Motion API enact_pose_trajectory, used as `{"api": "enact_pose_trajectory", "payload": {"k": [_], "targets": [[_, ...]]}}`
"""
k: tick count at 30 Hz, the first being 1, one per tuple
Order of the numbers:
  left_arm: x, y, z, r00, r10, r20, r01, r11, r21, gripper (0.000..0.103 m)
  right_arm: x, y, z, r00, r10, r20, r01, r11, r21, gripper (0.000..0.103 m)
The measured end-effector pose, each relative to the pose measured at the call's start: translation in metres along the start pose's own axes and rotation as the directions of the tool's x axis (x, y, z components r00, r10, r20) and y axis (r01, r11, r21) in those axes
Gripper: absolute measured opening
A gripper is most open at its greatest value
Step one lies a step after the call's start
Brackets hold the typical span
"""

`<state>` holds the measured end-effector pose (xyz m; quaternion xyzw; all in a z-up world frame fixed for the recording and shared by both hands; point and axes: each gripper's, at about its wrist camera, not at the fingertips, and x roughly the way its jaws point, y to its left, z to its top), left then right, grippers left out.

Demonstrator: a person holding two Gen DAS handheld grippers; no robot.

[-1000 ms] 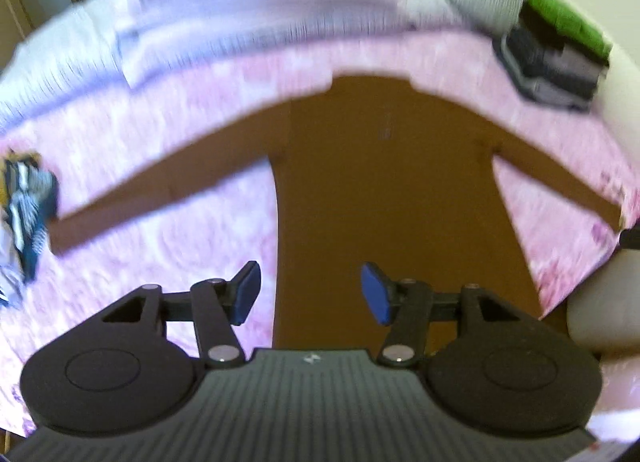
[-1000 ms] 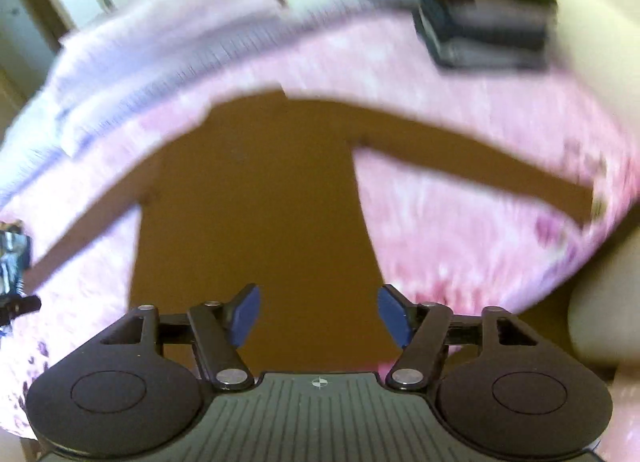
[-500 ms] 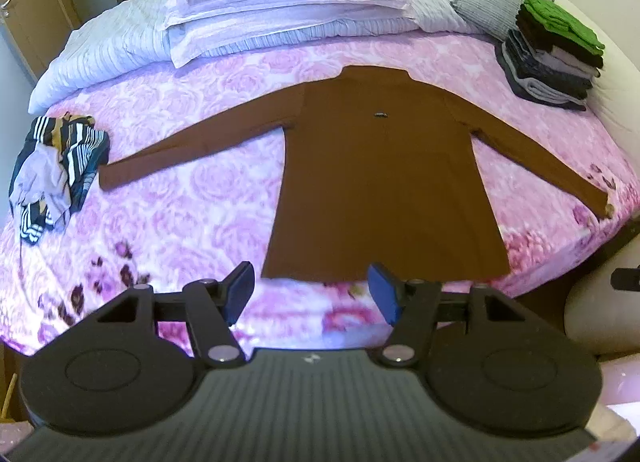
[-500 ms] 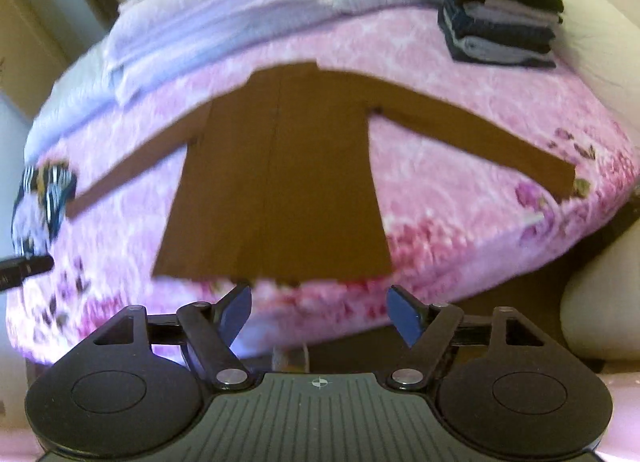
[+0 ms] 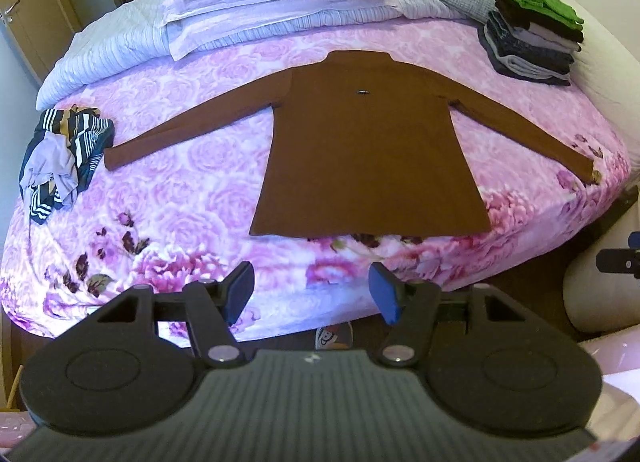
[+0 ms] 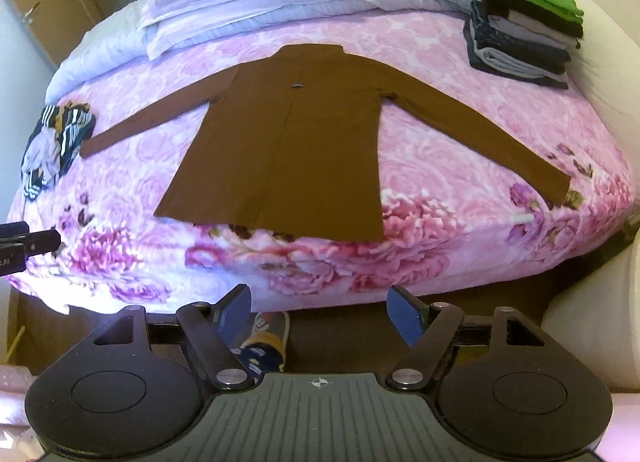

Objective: Fold large clothes

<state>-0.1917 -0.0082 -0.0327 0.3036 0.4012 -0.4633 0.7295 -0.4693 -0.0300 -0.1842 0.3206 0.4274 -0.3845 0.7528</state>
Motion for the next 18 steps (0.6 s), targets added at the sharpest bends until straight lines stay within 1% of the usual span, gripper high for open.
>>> {"api": "enact_pose_trajectory", "payload": {"k": [6,18], "targets": [[-0.007,0.001,-0.009,1.0,0.001,0.009,-0.001,1.0,0.005,0.06,-0.005,0.005,-0.006,1.0,-0.003,0.0,0.003,1.0,-0.009,0.072],[-0.009,0.005,-0.012,0.999,-0.019,0.029,0.019,1.0,0.011,0.06,-0.009,0.006,-0.01,1.0,-0.017,0.018,0.017,1.0,-0.009,0.072]]}}
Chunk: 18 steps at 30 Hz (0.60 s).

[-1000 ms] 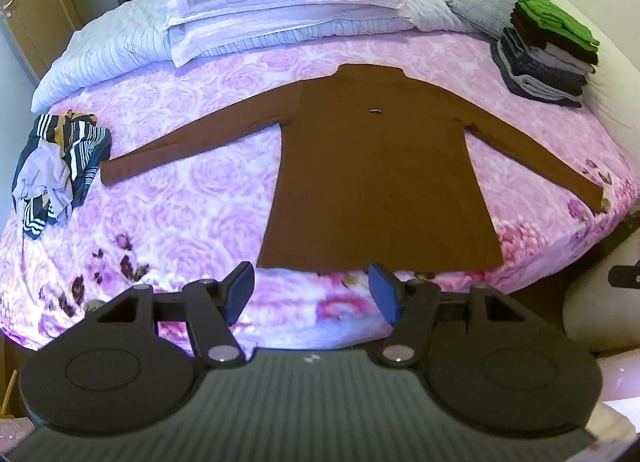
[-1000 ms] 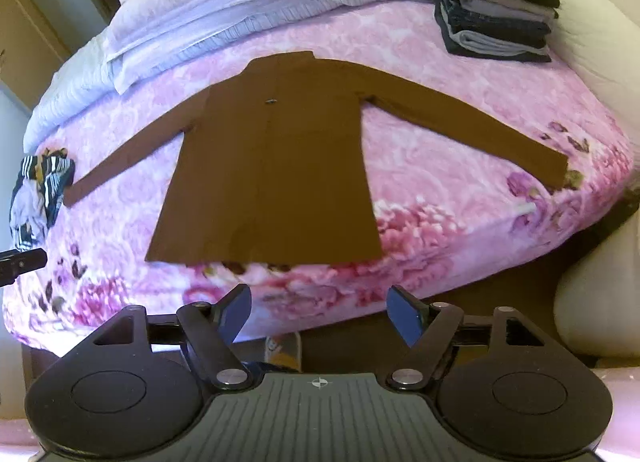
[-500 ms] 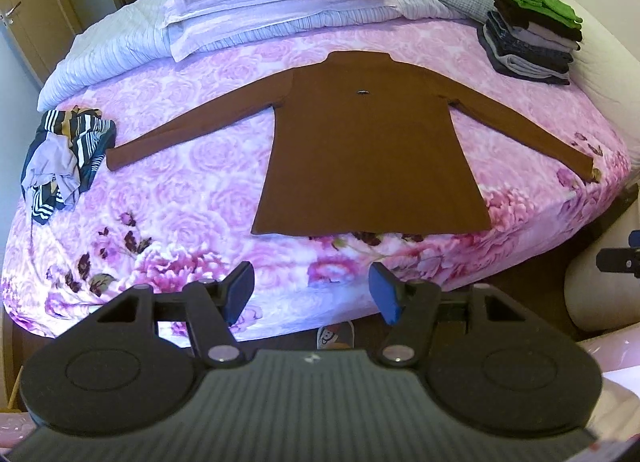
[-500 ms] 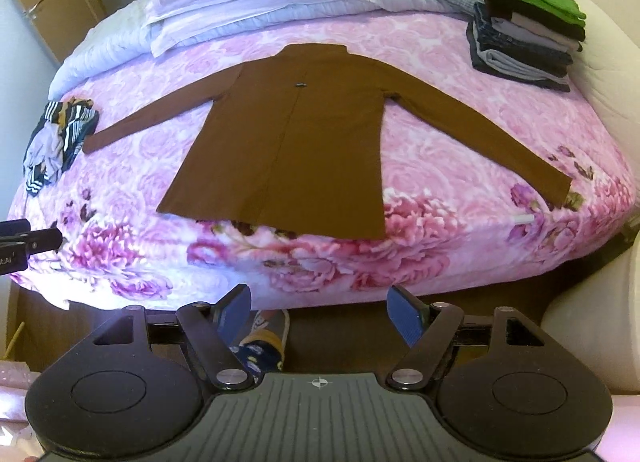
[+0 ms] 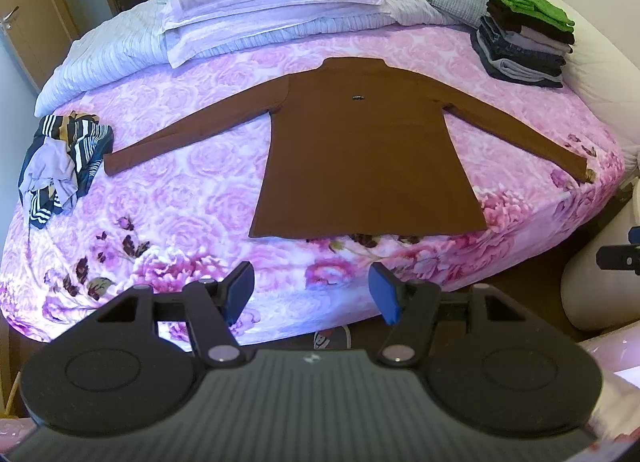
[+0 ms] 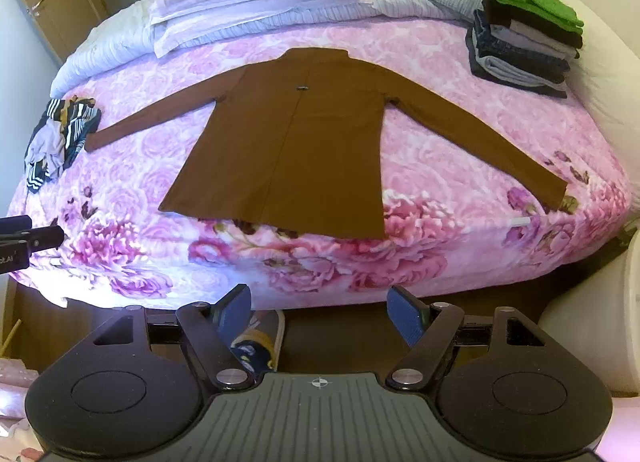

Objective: Fold large clothes

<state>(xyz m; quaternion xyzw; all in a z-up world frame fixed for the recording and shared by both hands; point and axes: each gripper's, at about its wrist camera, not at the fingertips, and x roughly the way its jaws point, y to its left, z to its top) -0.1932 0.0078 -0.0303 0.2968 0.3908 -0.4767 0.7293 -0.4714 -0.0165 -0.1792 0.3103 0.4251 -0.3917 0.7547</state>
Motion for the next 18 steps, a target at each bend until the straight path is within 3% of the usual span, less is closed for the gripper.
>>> {"api": "enact_pose_trajectory", "payload": {"k": [14,18], "targets": [[0.004,-0.007,0.012,1.0,-0.014,0.026,0.014,1.0,-0.006,0.064,-0.002,-0.01,0.006,1.0,-0.008,0.019,0.007,1.0,0.015,0.072],[0.012,-0.001,0.017,0.998,-0.037,0.055,0.04,0.998,-0.049,0.066,-0.001,-0.028,0.009,1.0,-0.004,0.022,0.002,0.998,0.068,0.072]]}}
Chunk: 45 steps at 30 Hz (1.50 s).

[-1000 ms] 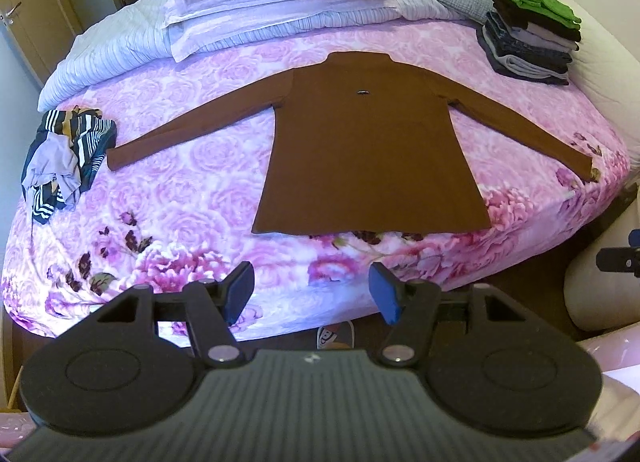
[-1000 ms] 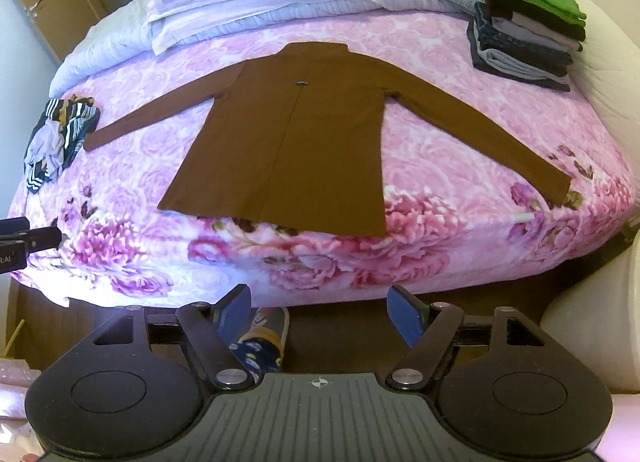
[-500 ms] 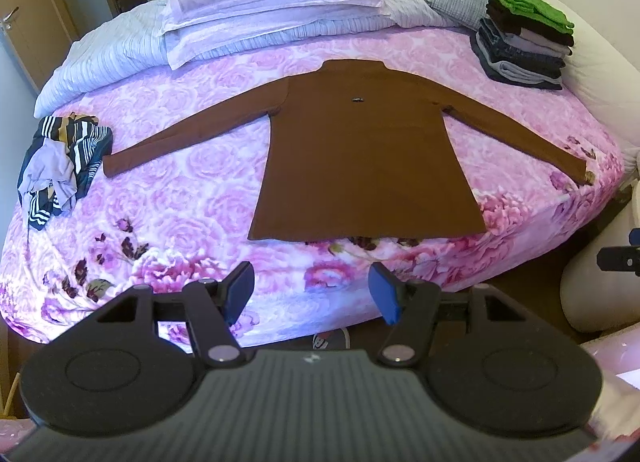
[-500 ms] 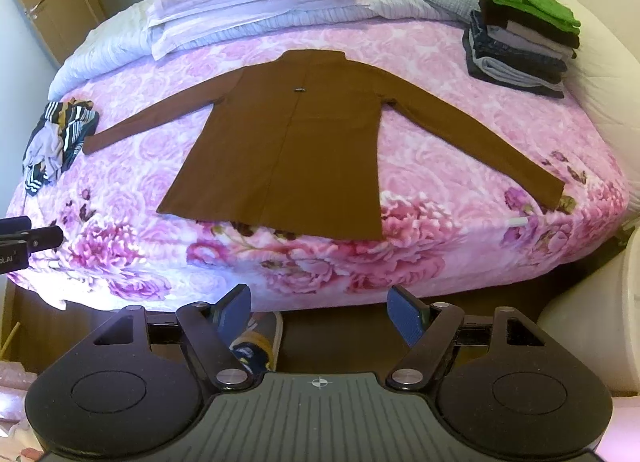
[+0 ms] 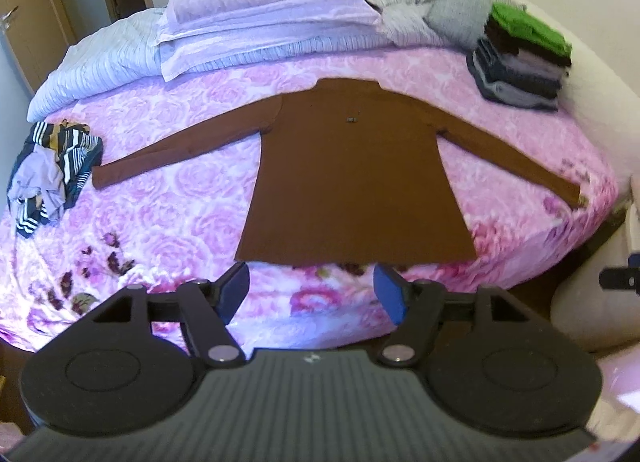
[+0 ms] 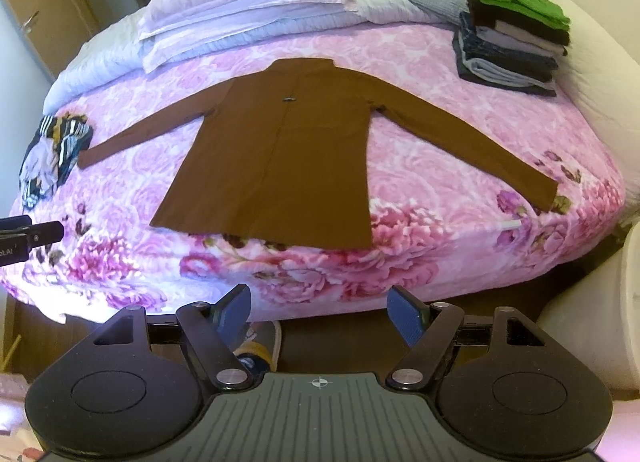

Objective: Fold large clothes

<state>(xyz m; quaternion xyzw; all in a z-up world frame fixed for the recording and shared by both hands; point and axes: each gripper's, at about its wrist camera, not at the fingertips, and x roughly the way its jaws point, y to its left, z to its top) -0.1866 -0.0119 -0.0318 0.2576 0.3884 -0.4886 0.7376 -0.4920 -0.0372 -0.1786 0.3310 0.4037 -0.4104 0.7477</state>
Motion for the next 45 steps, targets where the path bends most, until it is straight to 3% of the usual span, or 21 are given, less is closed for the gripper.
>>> {"api": "enact_pose_trajectory", "payload": {"k": [7,12,17,25,27,30,35,41,44,45], "targets": [[0.027,0.053,-0.006,0.998,0.051,-0.022,-0.054,0.984,-0.172,0.066,0.02,-0.022,0.021,1.0,0.024,0.0,-0.024,0.997,0.075,0.072],[0.065,0.123,-0.001,0.997,0.058,-0.043,-0.07,0.928,-0.366,0.065,0.058,-0.012,0.065,0.998,0.058,-0.025,-0.056,0.996,0.069,0.072],[0.128,0.2,0.028,0.998,0.051,-0.021,-0.054,0.83,-0.555,0.064,0.111,-0.001,0.129,0.999,0.047,-0.016,-0.045,0.994,0.099,0.072],[0.276,0.325,0.067,0.999,0.041,-0.016,-0.037,0.588,-0.808,0.047,0.207,0.006,0.247,0.999,-0.008,-0.037,0.015,0.982,0.189,0.072],[0.313,0.353,0.072,0.998,0.069,-0.016,-0.051,0.544,-0.838,0.046,0.235,0.008,0.264,0.997,-0.031,-0.066,0.043,0.982,0.183,0.072],[0.361,0.396,0.072,0.994,0.105,-0.001,-0.049,0.453,-0.89,0.046,0.277,0.01,0.277,0.991,-0.076,-0.114,0.094,0.982,0.163,0.072],[0.411,0.449,0.055,0.981,0.195,-0.021,-0.088,0.342,-0.936,0.045,0.33,0.008,0.281,0.975,-0.14,-0.175,0.166,0.976,0.142,0.072],[0.443,0.482,0.034,0.97,0.244,-0.01,-0.071,0.244,-0.967,0.043,0.373,0.007,0.274,0.951,-0.192,-0.241,0.221,0.97,0.102,0.072],[0.45,0.485,0.032,0.962,0.273,0.019,-0.054,0.257,-0.965,0.04,0.381,0.009,0.271,0.951,-0.185,-0.246,0.213,0.973,0.091,0.072],[0.452,0.485,0.035,0.958,0.285,0.012,-0.069,0.272,-0.96,0.031,0.383,0.009,0.271,0.952,-0.185,-0.244,0.212,0.973,0.088,0.072]]}}
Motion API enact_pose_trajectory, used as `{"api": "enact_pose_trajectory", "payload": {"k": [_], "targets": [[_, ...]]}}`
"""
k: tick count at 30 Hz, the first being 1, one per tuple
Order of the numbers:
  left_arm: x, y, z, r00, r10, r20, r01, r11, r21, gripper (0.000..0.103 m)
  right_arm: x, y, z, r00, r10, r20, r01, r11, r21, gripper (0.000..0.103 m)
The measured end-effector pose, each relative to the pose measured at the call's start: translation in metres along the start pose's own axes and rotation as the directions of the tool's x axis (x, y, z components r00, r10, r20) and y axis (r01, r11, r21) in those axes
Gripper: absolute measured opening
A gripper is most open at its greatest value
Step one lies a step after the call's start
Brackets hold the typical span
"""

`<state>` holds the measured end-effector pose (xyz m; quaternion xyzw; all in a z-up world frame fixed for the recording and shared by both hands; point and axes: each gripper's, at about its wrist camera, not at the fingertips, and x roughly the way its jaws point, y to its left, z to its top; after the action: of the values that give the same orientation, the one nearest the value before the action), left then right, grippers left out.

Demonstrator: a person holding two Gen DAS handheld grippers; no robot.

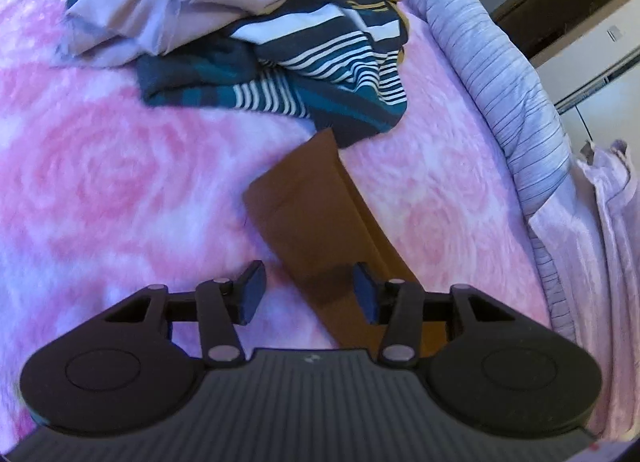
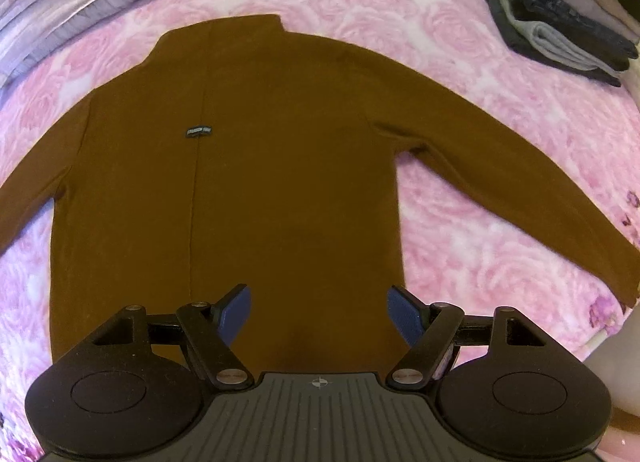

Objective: Fold large clothes

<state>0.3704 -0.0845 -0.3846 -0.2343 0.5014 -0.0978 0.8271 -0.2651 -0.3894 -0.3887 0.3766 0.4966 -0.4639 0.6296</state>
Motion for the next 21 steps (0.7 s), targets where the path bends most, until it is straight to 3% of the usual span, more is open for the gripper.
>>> {"api": "enact_pose_trajectory", "payload": {"k": [1,3,6,8,10,12,14,16,19,20,21], "targets": [[0.002,-0.001,0.001,1.0,0.011,0.009,-0.011,1.0,0.015,0.027,0.002,0.001,-0.001,1.0,0.0,0.002,0.0,1.0,-0.002,0.072],[0.004,0.0,0.001,0.999,0.028,0.023,-0.028,0.999,0.014,0.004,0.005,0.0,-0.003,1.0,0.005,0.006,-0.005,1.0,-0.003,0.072],[-0.002,-0.004,0.003,0.999,0.025,0.047,-0.025,1.0,-0.011,0.001,0.009,-0.004,-0.005,1.0,0.015,0.006,-0.015,1.0,0.007,0.072],[-0.015,-0.021,0.001,0.996,-0.006,0.086,0.004,1.0,0.023,0.001,0.01,-0.011,-0.008,1.0,0.014,0.01,-0.014,1.0,0.017,0.072],[-0.034,-0.053,-0.006,0.991,-0.073,0.112,0.061,0.992,0.106,0.001,0.009,-0.02,-0.008,1.0,0.012,0.014,-0.013,0.999,0.034,0.072],[-0.058,-0.098,-0.023,0.976,-0.18,0.119,0.15,0.962,0.229,0.001,0.007,-0.03,-0.008,1.0,0.012,0.025,-0.014,0.998,0.06,0.072],[-0.085,-0.151,-0.058,0.946,-0.316,0.072,0.266,0.886,0.38,0.001,0.005,-0.042,-0.006,0.999,0.012,0.042,-0.016,0.996,0.084,0.072],[-0.109,-0.198,-0.105,0.896,-0.444,-0.027,0.399,0.775,0.489,0.001,0.003,-0.055,-0.005,0.998,0.007,0.059,-0.014,0.994,0.112,0.072],[-0.144,-0.262,-0.2,0.758,-0.606,-0.241,0.615,0.54,0.575,0.001,-0.001,-0.077,-0.004,0.996,0.0,0.086,-0.015,0.985,0.171,0.072],[-0.151,-0.278,-0.234,0.702,-0.639,-0.314,0.678,0.466,0.569,0.001,-0.002,-0.084,-0.005,0.996,0.001,0.093,-0.018,0.983,0.184,0.072],[-0.156,-0.292,-0.271,0.633,-0.662,-0.402,0.745,0.381,0.547,0.002,-0.002,-0.091,-0.005,0.995,0.0,0.097,-0.019,0.98,0.199,0.072]]}}
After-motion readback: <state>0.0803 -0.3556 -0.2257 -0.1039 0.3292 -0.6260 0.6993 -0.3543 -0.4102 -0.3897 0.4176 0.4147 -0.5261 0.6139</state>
